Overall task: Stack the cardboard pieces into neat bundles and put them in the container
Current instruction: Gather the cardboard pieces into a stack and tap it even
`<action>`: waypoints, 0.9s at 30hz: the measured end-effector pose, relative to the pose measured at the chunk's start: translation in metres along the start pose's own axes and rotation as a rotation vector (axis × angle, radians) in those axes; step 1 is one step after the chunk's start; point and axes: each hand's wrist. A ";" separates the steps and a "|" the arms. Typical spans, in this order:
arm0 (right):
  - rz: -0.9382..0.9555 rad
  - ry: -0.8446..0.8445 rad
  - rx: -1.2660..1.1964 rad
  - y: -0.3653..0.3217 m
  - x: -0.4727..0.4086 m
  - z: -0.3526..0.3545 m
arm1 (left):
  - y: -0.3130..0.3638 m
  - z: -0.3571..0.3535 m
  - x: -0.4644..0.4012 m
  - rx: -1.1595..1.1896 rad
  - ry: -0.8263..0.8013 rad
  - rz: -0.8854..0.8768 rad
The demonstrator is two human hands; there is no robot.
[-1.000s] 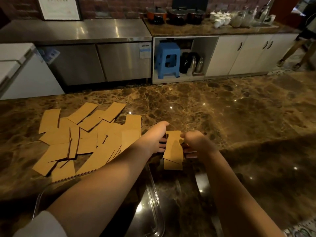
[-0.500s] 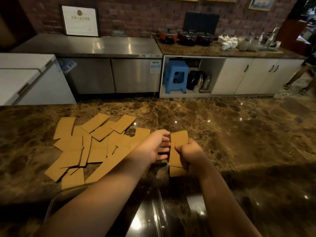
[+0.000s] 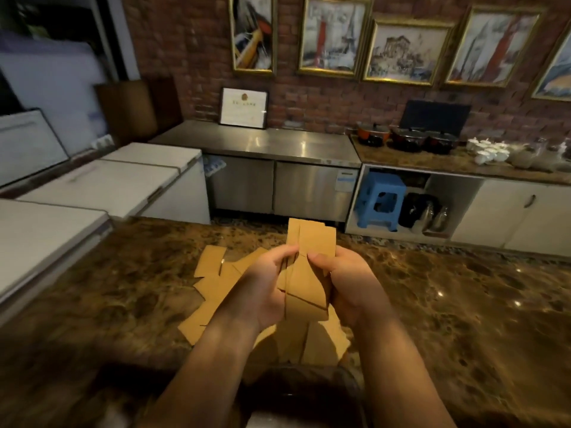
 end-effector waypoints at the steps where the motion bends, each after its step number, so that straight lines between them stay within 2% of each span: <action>1: 0.027 -0.001 0.017 -0.001 0.001 -0.009 | 0.002 0.010 0.003 0.001 -0.010 -0.030; 5: 0.108 -0.024 0.085 -0.004 0.002 -0.024 | 0.012 0.040 0.011 0.048 0.008 -0.039; 10: 0.091 -0.005 0.020 -0.008 0.000 -0.017 | 0.030 0.062 0.018 0.044 -0.031 -0.082; 16: 0.164 -0.165 0.019 -0.008 0.005 -0.021 | 0.042 0.057 0.017 0.120 -0.010 -0.189; 19: 0.203 -0.193 0.039 -0.009 0.008 -0.023 | 0.041 0.055 0.012 0.109 -0.005 -0.233; 22: 0.274 -0.136 0.065 -0.013 0.010 -0.021 | 0.041 0.054 0.009 0.075 0.018 -0.261; 27: 0.369 0.068 0.058 -0.023 0.009 -0.013 | 0.036 0.053 0.008 0.058 0.099 -0.284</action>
Point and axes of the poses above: each hand's wrist, its own x-axis away from the middle knuckle, its own z-axis out of the back of the hand, y = z × x, and after that the axes turned 2 degrees about -z, right-handed
